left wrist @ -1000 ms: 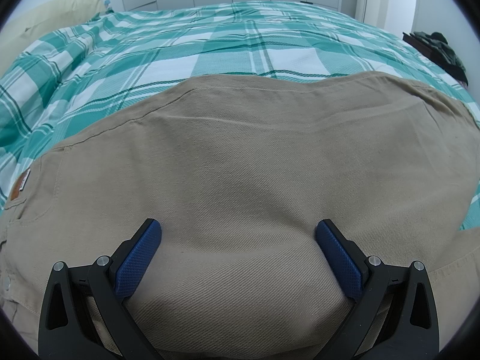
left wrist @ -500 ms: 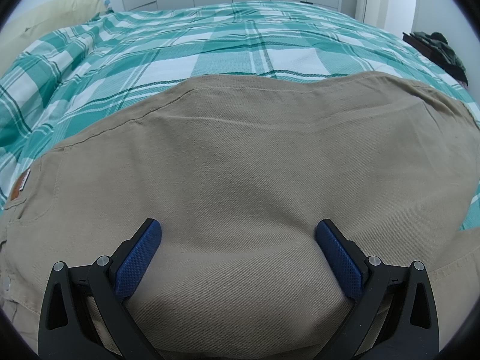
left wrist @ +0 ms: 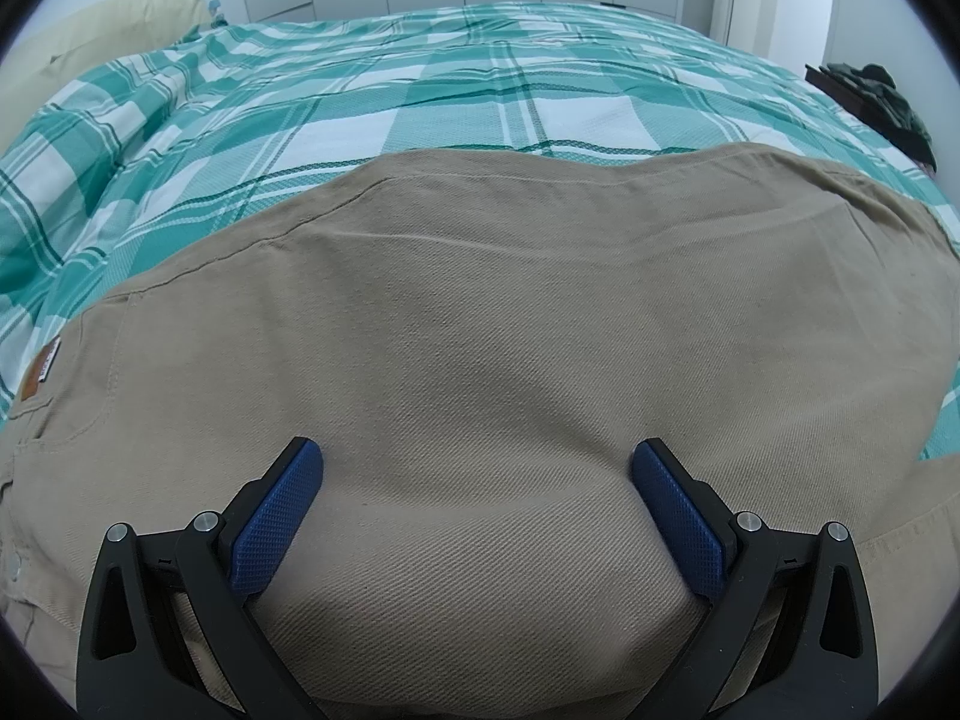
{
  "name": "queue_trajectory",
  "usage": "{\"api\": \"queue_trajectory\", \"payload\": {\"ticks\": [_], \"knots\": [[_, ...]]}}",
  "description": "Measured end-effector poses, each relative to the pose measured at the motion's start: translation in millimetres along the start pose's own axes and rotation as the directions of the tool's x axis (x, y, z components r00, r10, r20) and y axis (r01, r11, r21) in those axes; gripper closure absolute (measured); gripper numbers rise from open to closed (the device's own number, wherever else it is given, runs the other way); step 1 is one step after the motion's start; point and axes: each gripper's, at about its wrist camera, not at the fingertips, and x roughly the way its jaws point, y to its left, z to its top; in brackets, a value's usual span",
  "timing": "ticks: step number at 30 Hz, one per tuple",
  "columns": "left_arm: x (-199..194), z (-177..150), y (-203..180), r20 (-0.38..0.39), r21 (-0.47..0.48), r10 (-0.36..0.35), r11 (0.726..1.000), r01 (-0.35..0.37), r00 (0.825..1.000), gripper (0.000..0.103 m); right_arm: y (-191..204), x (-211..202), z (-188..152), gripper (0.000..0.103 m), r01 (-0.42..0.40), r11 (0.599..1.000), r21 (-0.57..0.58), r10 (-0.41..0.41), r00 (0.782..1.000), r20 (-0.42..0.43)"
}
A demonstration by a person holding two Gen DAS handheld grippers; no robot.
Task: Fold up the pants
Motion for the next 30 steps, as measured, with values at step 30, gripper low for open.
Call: {"api": "queue_trajectory", "payload": {"ticks": [30], "knots": [[3.7, -0.4, 1.2, 0.009, -0.013, -0.016, 1.0, 0.016, 1.0, 0.001, -246.9, 40.2, 220.9, 0.027, -0.034, 0.94, 0.341, -0.032, 0.982, 0.187]]}}
